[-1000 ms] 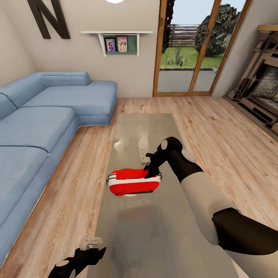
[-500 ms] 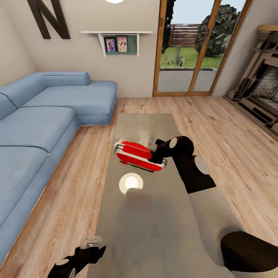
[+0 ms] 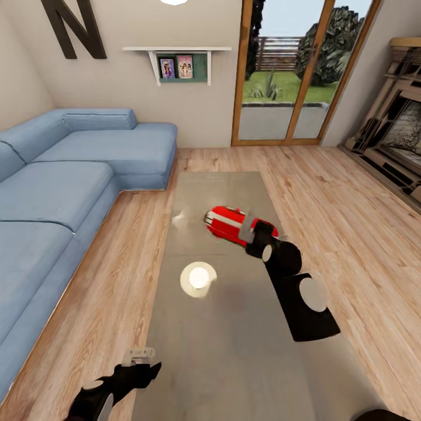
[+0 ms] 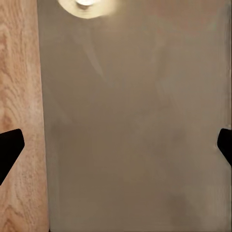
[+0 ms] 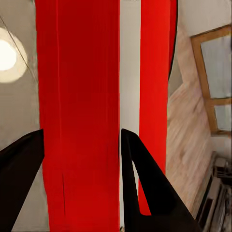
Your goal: Turn on the radio receiver that's on the table in the living room.
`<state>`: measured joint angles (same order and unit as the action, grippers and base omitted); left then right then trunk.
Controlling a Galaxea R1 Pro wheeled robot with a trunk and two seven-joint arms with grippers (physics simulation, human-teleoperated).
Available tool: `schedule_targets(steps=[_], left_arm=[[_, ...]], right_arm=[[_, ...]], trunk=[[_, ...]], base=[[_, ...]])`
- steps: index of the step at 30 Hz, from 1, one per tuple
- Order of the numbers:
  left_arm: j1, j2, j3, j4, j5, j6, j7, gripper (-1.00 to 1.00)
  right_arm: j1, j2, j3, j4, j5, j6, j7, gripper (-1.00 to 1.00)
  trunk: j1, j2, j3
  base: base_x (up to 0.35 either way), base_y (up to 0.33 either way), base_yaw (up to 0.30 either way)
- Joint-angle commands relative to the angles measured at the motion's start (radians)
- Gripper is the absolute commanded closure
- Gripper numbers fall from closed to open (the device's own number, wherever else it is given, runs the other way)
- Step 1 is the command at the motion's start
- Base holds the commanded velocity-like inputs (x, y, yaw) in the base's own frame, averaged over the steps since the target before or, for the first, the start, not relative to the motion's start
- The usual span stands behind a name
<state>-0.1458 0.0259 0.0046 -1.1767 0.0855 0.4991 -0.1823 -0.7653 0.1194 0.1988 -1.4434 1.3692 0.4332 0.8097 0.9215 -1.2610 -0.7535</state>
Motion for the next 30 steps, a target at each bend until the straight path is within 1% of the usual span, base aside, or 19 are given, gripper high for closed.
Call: schedule_targets(steps=[1,2,4,5,6,8,9,11,12,13,16,17,18,20,23,25,26,28,30], left_arm=[[0.0,0.0,0.0,-0.009,0.005,0.009,0.0,-1.0],[0.0,0.0,0.0,-0.017,0.009,0.017,0.0,-1.0],[0.0,0.0,0.0,-0.022,0.012,0.023,0.0,-1.0],[0.0,0.001,0.0,-0.023,0.013,0.024,0.0,-1.0],[0.0,0.001,0.0,-0.025,0.013,0.026,0.0,-1.0],[0.0,0.002,0.0,-0.037,0.014,0.029,0.0,-1.0],[0.0,0.002,0.0,-0.042,0.014,0.029,0.0,-1.0],[0.0,0.003,0.0,-0.045,0.014,0.03,0.0,-1.0],[0.0,0.003,0.0,-0.046,0.014,0.03,-0.001,-1.0],[0.0,0.003,0.0,-0.047,0.014,0.03,-0.001,-1.0],[0.0,0.004,0.0,-0.056,0.015,0.053,-0.004,-1.0],[0.0,0.005,0.0,-0.068,0.015,0.074,-0.009,-1.0],[0.0,0.005,0.0,-0.077,0.015,0.087,-0.014,-1.0],[0.0,0.006,0.0,-0.116,0.015,0.135,-0.039,-1.0],[0.0,0.007,-0.001,-0.203,0.014,0.232,-0.098,-1.0],[0.0,0.007,-0.001,-0.228,0.014,0.259,-0.115,-1.0],[0.0,0.007,0.0,-0.27,0.013,0.294,-0.139,-1.0],[0.0,0.007,0.0,-0.299,0.014,0.312,-0.148,-1.0],[0.0,0.006,0.0,-0.316,0.014,0.328,-0.152,-1.0]], right_arm=[[0.028,0.0,0.001,-0.001,0.012,-0.004,-0.063,1.0],[0.068,-0.001,0.002,-0.003,0.02,-0.006,-0.162,1.0],[0.121,-0.004,0.007,-0.004,0.026,-0.009,-0.32,1.0],[0.135,-0.006,0.009,-0.004,0.027,-0.01,-0.364,1.0],[0.173,-0.01,0.018,-0.004,0.028,-0.014,-0.49,1.0],[0.229,-0.022,0.05,-0.004,0.029,-0.034,-0.66,1.0],[0.253,-0.034,0.068,-0.004,0.03,-0.046,-0.717,1.0],[0.282,-0.054,0.089,-0.004,0.03,-0.058,-0.777,1.0],[0.29,-0.059,0.095,-0.005,0.03,-0.062,-0.795,1.0],[0.317,-0.074,0.118,-0.003,0.029,-0.076,-0.856,1.0],[0.357,-0.093,0.17,0.002,0.029,-0.095,-0.983,1.0],[0.362,-0.096,0.189,0.005,0.03,-0.097,-1.027,1.0],[0.364,-0.098,0.198,0.007,0.031,-0.098,-1.051,1.0],[0.37,-0.105,0.226,0.018,0.033,-0.099,-1.132,1.0],[0.393,-0.136,0.28,0.049,0.048,-0.093,-1.279,1.0],[0.406,-0.146,0.299,0.061,0.053,-0.09,-1.321,1.0],[0.438,-0.157,0.325,0.076,0.057,-0.083,-1.381,1.0],[0.473,-0.162,0.339,0.083,0.058,-0.075,-1.412,1.0],[0.505,-0.163,0.344,0.085,0.059,-0.068,-1.423,1.0]], trunk=[[0.0,0.0,0.0],[0.0,0.0,0.0],[0.0,0.0,0.0],[0.0,0.0,0.0],[0.0,0.0,0.0],[0.0,0.0,0.0],[0.0,0.0,0.0],[0.0,0.0,0.0],[0.0,0.0,0.0],[0.0,0.0,0.0],[0.0,0.0,0.0],[0.0,0.0,0.0],[0.0,0.0,0.0],[0.0,0.0,0.0],[0.0,0.0,0.0],[0.0,0.0,0.0],[0.0,0.0,0.0],[0.0,0.0,0.0],[0.0,0.0,0.0]], base=[[0.0,0.0,0.0],[0.0,0.0,0.0],[0.0,0.0,0.0],[0.0,0.0,0.0],[0.0,0.0,0.0],[0.0,0.0,0.0],[0.0,0.0,0.0],[0.0,0.0,0.0],[0.0,0.0,0.0],[0.0,0.0,0.0],[0.0,0.0,0.0],[0.0,0.0,0.0],[0.0,0.0,0.0],[0.0,0.0,0.0],[0.0,0.0,0.0],[0.0,0.0,0.0],[0.0,0.0,0.0],[0.0,0.0,0.0],[0.0,0.0,0.0]])
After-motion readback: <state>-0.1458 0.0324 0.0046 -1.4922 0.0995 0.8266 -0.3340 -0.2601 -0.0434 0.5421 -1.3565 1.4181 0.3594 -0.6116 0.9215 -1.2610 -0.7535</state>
